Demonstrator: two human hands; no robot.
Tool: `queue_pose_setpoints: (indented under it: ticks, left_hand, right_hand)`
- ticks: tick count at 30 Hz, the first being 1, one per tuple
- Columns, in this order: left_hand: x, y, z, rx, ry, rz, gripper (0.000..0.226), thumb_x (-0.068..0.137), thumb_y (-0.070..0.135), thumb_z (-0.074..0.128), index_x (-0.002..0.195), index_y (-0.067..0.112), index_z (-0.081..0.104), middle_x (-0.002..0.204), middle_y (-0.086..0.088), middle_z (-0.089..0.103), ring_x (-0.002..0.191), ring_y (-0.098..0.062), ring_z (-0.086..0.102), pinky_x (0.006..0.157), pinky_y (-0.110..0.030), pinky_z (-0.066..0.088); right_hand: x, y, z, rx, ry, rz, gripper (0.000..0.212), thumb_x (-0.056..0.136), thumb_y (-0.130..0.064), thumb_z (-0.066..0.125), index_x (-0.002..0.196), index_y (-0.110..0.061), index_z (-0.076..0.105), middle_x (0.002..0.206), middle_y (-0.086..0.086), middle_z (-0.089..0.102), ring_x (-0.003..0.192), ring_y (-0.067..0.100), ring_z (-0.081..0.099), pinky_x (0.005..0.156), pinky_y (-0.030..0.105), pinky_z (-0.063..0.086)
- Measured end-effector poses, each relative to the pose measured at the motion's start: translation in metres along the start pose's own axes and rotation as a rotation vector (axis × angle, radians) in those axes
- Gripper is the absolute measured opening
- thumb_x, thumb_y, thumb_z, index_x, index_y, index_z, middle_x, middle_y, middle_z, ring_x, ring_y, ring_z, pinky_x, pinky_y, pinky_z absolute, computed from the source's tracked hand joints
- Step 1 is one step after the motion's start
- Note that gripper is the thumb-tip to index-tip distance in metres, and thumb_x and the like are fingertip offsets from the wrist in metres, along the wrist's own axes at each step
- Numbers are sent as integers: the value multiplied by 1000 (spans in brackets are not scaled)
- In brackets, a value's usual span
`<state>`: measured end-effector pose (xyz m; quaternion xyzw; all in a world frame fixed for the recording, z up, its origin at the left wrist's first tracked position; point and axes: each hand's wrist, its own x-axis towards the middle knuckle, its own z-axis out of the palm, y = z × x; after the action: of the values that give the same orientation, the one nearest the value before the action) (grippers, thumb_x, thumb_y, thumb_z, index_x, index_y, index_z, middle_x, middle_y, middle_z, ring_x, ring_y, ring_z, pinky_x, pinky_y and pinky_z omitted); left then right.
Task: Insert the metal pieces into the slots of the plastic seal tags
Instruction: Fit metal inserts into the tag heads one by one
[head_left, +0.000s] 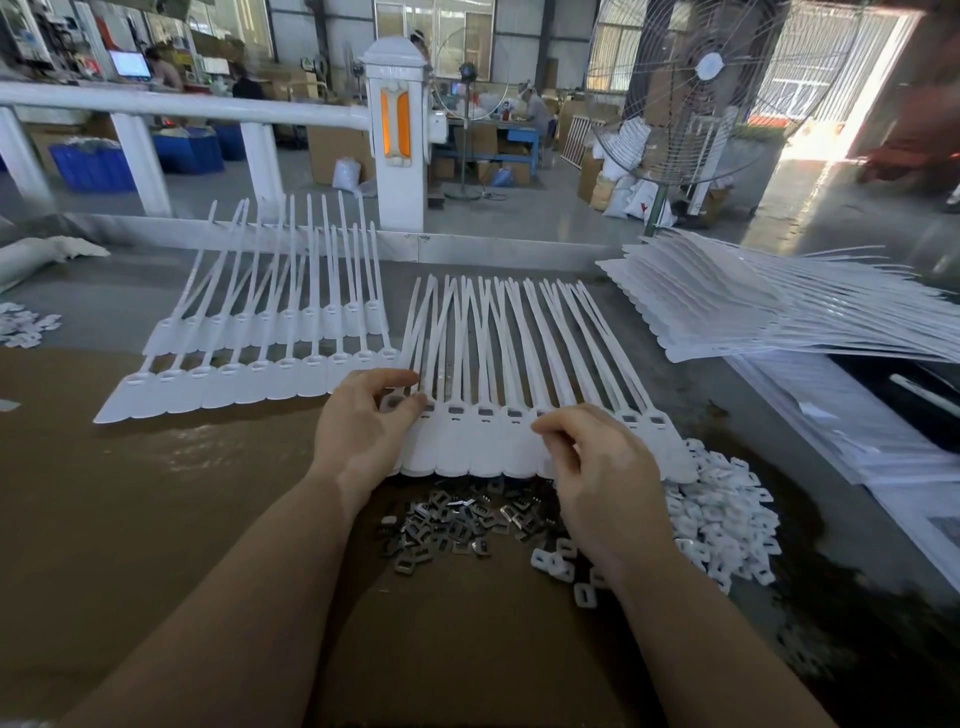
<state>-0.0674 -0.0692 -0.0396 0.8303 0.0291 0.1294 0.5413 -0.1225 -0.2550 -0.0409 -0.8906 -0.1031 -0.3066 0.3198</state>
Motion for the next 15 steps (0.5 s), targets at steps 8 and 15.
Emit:
queue_pose_setpoints:
  ticks: [8,15]
  left_hand:
    - [0,1,0,1,6,-22,14,86,25,67,99,27,65,113,-3,60,106,-15,53,99,-35,43]
    - [0,0,0,24,11,-15,16,86,25,67,102,24,67,113,-3,59,103,-13,52,92,-27,41]
  right_hand:
    - [6,10,-8,-81,111,169,27,88,5,50,100,-10,70,97,2,70,97,19,61,97,36,35]
    - [4,14,-8,-171,26,217,28,89,-1,50,104,-15,68,102,1,69,105,18,57,99,33,25]
